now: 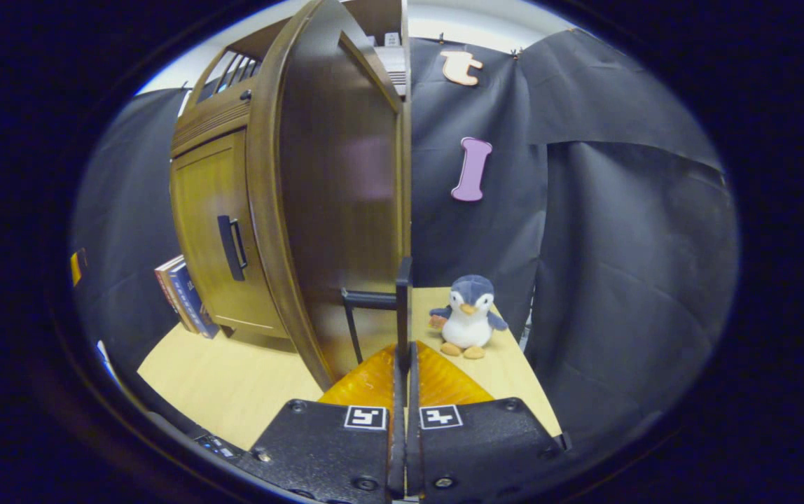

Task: Open the right door of the double-door shoe cabinet with the right hand, and open the left door with the left hand.

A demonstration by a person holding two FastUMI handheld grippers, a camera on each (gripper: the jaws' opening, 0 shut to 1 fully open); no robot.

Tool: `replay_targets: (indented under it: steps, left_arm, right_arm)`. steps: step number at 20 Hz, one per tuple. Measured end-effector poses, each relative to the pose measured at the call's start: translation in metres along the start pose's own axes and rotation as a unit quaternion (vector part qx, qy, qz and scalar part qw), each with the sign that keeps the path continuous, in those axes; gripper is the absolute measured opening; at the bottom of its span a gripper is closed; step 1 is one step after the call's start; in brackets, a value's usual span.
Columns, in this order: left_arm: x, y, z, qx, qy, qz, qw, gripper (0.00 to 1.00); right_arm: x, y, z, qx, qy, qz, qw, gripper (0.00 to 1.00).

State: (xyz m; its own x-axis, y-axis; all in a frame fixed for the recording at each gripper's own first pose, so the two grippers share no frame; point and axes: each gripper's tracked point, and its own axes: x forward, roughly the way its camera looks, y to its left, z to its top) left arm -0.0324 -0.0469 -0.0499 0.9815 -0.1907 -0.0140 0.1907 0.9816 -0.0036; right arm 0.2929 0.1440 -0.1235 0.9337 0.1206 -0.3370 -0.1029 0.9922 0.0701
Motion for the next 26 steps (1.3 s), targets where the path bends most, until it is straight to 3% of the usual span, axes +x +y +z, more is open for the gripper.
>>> replay_targets:
  steps: [13, 21, 22, 23, 26]
  left_arm:
    - [0.022, -0.054, 0.003, -0.019, 0.003, 0.073, 0.997, 0.96]
    - [0.021, -0.057, 0.015, -0.017, 0.0, 0.082, 0.996, 0.96]
    - [0.02, -0.054, 0.017, -0.015, -0.003, 0.08, 0.997, 0.96]
    - [0.022, -0.052, 0.019, -0.015, -0.005, 0.078, 0.997, 0.96]
    - [0.025, -0.046, 0.025, -0.016, -0.011, 0.067, 0.998, 0.96]
  right_arm:
    - [0.004, -0.016, -0.001, -0.045, 0.02, 0.116, 0.992, 0.04]
    - [0.0, -0.022, 0.007, -0.082, 0.0, 0.139, 0.987, 0.08]
    - [-0.002, -0.027, 0.008, -0.089, -0.006, 0.132, 0.987, 0.2]
    - [-0.006, -0.031, 0.011, -0.096, -0.01, 0.124, 0.988, 0.16]
    - [-0.018, -0.038, 0.019, -0.106, -0.024, 0.102, 0.989, 0.54]
